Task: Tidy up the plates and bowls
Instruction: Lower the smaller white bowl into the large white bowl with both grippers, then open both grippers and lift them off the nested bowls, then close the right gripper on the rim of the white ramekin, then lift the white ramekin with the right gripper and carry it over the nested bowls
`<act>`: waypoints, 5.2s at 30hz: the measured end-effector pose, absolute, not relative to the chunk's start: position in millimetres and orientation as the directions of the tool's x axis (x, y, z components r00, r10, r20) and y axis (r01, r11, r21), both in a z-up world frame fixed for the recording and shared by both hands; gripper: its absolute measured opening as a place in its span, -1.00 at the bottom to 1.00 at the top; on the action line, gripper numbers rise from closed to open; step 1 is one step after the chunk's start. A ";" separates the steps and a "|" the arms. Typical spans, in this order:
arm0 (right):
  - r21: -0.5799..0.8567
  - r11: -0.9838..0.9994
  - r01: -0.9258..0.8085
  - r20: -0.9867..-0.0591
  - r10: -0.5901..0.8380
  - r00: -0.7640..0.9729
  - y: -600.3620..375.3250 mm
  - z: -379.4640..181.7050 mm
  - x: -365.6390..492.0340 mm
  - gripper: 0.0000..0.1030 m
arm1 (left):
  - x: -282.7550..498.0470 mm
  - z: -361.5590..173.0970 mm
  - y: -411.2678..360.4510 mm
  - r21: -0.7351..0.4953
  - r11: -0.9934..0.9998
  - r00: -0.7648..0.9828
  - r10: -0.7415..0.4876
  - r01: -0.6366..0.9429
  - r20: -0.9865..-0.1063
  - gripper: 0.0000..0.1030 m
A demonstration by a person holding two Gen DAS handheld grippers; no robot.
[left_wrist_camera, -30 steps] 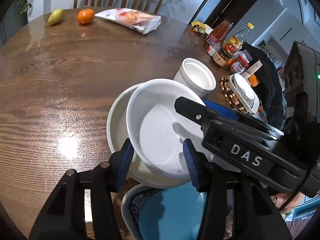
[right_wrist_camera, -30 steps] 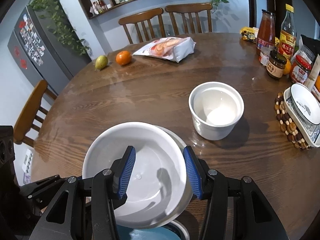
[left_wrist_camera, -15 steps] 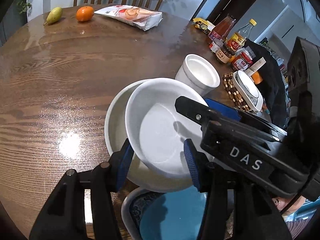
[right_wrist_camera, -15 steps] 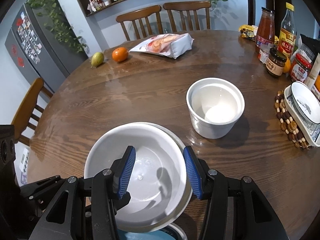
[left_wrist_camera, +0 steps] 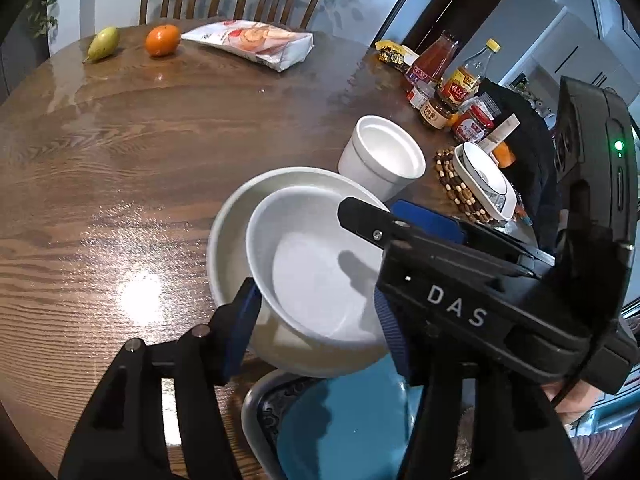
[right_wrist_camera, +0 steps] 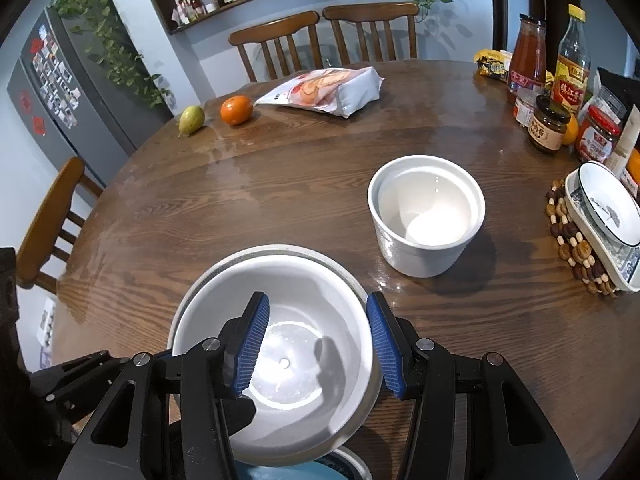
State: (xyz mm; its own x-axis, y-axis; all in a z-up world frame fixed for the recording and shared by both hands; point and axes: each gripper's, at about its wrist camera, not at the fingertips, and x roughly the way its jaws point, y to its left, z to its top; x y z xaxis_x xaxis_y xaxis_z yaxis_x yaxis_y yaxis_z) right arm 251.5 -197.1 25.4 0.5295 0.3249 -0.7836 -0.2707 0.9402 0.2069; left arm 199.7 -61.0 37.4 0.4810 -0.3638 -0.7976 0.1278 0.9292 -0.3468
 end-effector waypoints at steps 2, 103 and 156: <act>0.216 0.936 -0.278 -0.779 0.337 0.529 -198.0 27.1 250.6 0.03 | 197.3 40.0 -60.1 -0.342 0.931 0.491 -0.360 0.130 -0.793 0.14; 0.569 0.798 -0.199 -0.690 0.595 0.412 -295.5 1.3 367.0 0.37 | 326.7 25.4 -170.5 -0.159 0.914 0.456 -0.330 0.373 -0.826 0.57; 0.499 0.827 -0.259 -0.616 0.549 0.564 -286.3 47.2 328.7 -0.24 | 299.5 56.4 -151.0 -0.201 0.927 0.472 -0.338 0.317 -0.814 0.58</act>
